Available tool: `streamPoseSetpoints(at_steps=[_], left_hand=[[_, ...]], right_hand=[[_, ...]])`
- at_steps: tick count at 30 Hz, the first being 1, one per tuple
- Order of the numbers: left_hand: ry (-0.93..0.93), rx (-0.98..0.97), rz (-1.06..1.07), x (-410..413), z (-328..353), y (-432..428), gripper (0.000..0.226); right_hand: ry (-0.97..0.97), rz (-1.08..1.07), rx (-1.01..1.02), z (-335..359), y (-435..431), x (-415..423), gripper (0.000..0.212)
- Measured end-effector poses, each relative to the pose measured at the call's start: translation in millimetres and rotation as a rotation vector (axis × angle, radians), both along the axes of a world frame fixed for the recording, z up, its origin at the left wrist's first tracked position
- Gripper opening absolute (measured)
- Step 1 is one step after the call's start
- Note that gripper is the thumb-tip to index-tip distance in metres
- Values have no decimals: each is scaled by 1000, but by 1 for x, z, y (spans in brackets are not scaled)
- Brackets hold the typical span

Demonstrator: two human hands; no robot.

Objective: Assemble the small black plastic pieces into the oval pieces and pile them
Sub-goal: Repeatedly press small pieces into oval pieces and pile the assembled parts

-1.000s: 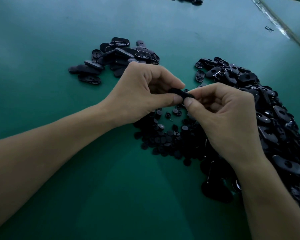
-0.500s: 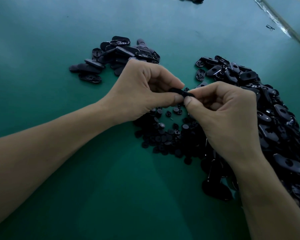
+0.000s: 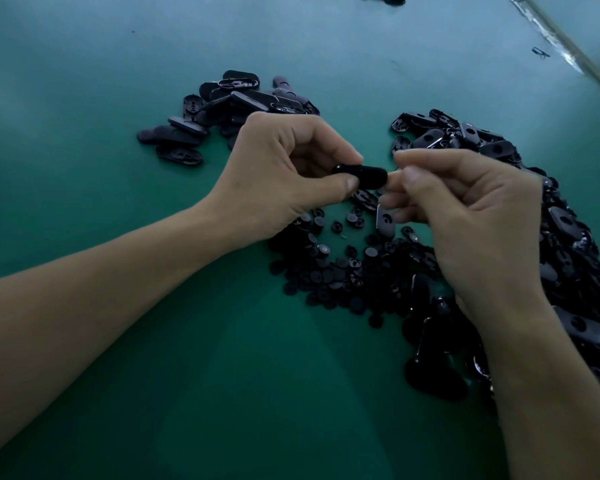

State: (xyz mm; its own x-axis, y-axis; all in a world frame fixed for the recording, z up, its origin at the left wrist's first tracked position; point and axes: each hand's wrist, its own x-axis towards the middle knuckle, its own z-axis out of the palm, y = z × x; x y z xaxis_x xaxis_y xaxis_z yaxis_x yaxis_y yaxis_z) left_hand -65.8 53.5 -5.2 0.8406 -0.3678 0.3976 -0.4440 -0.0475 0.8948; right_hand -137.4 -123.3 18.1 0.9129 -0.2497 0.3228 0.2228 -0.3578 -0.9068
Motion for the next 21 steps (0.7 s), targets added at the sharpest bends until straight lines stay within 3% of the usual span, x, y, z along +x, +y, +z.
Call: streamPoseSetpoints(at_steps=[8,14,18,21], left_hand=[[-39,-62,97,0,1,-1,16],[-53,-145,290,4,1,-2,16],[-19,-209,383,13,-2,1,13],[52,-216,444,25,-6,6,20]], right_hand=[[-62,-294,-101,2,-5,0,17],[65,-254,-441,-2,-4,-4,13],[281,-159,-684,-5,-4,-9,41],[399,-107,-759,-5,-3,-9,55]])
